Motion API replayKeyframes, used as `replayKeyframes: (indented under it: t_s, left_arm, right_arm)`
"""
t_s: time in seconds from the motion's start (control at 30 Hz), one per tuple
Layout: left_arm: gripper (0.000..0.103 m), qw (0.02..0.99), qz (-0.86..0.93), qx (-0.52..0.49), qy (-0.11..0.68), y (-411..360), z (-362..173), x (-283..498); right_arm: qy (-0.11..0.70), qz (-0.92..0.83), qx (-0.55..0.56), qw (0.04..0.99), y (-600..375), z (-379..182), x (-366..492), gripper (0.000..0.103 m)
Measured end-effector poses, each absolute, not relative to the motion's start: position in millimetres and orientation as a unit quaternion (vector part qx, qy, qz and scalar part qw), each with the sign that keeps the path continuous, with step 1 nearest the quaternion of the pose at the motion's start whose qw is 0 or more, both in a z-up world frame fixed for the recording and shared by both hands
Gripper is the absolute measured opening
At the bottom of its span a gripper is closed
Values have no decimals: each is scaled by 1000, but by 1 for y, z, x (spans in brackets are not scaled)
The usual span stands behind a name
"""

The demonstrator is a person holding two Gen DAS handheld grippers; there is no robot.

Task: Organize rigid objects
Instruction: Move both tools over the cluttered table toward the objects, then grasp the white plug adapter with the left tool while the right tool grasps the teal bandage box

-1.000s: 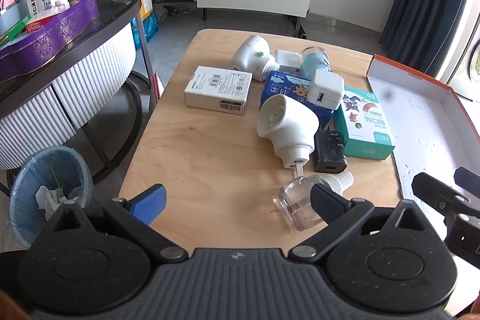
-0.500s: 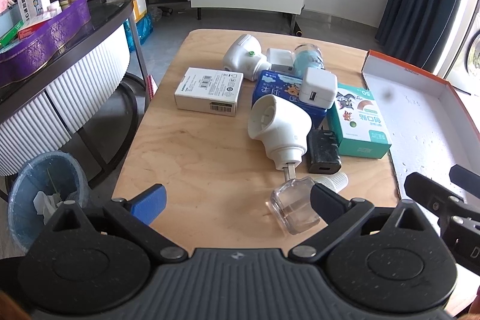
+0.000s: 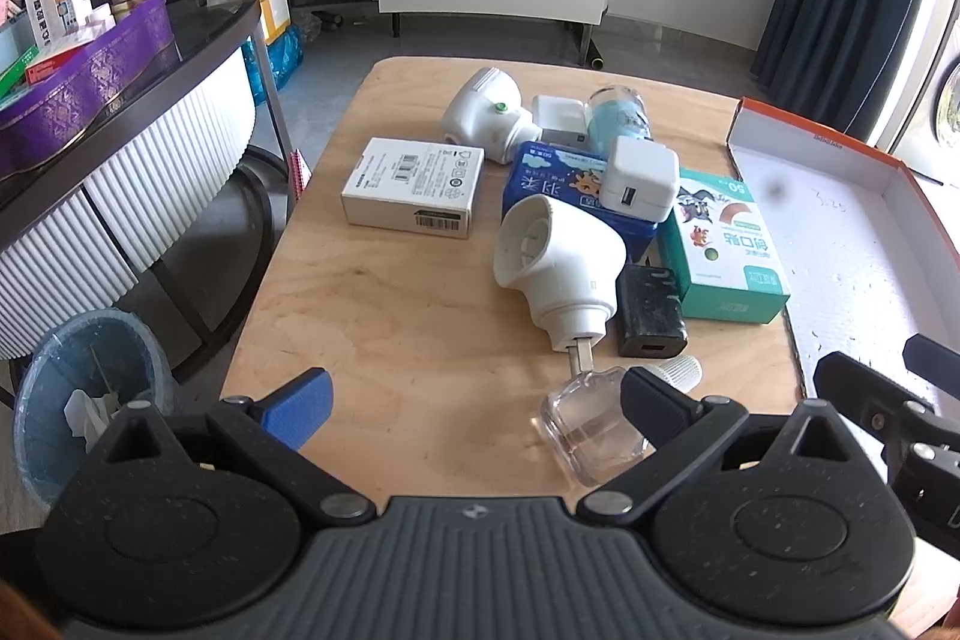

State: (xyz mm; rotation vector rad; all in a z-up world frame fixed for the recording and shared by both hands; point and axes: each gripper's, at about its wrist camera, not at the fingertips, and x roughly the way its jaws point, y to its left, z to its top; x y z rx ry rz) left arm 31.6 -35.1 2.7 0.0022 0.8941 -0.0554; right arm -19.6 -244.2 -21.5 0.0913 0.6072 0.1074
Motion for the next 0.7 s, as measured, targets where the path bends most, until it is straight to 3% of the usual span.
replayKeyframes:
  t_s: [0.7]
  left_arm:
    - [103,895,-56,17,443,-55,-13,86]
  right_arm:
    - [312,29,56,948,-251,-24,9,91]
